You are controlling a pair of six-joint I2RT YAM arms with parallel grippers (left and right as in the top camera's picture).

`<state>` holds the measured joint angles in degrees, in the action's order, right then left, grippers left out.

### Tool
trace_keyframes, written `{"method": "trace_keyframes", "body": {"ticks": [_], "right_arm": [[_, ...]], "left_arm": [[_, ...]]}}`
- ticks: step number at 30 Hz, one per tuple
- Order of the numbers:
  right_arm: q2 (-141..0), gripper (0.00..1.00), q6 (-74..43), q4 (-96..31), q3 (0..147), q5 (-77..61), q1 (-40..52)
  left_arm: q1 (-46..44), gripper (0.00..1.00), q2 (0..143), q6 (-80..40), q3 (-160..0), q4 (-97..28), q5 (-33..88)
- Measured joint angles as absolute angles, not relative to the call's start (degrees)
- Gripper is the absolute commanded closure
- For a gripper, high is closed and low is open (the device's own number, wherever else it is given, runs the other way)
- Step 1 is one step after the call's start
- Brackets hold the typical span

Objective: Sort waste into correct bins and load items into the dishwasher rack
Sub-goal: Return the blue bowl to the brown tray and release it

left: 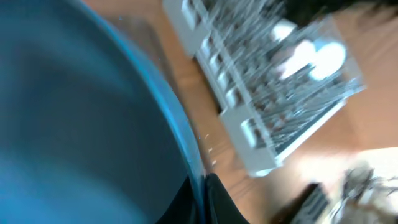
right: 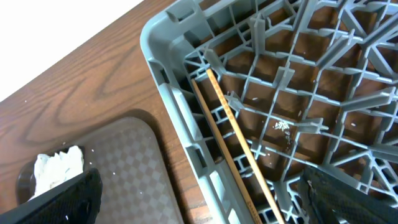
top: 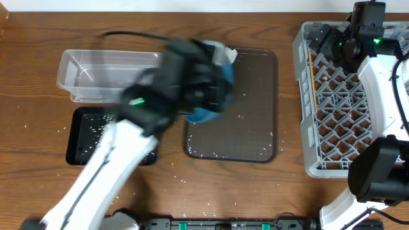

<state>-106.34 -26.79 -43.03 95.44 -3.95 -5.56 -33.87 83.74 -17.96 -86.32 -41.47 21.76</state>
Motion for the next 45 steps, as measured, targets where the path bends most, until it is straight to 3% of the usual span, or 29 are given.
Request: {"method": "trace_keyframes", "body": {"ticks": [12,42,45], "right_arm": [[-106.3,0.01,-26.8,-43.0,95.4,-4.0,-5.5],[-106.3,0.01,-26.8,-43.0,95.4,-4.0,-5.5],[-106.3,0.01,-26.8,-43.0,95.4,-4.0,-5.5]], "left_arm": [[-46.3,0.94,104.5,-18.2,-86.3,-40.9,12.8],[-47.0,0.92,107.4,-18.2,-84.8,-39.6,11.9],[-47.1,0.88,107.4,-18.2,-84.8,-38.8,12.7]]}}
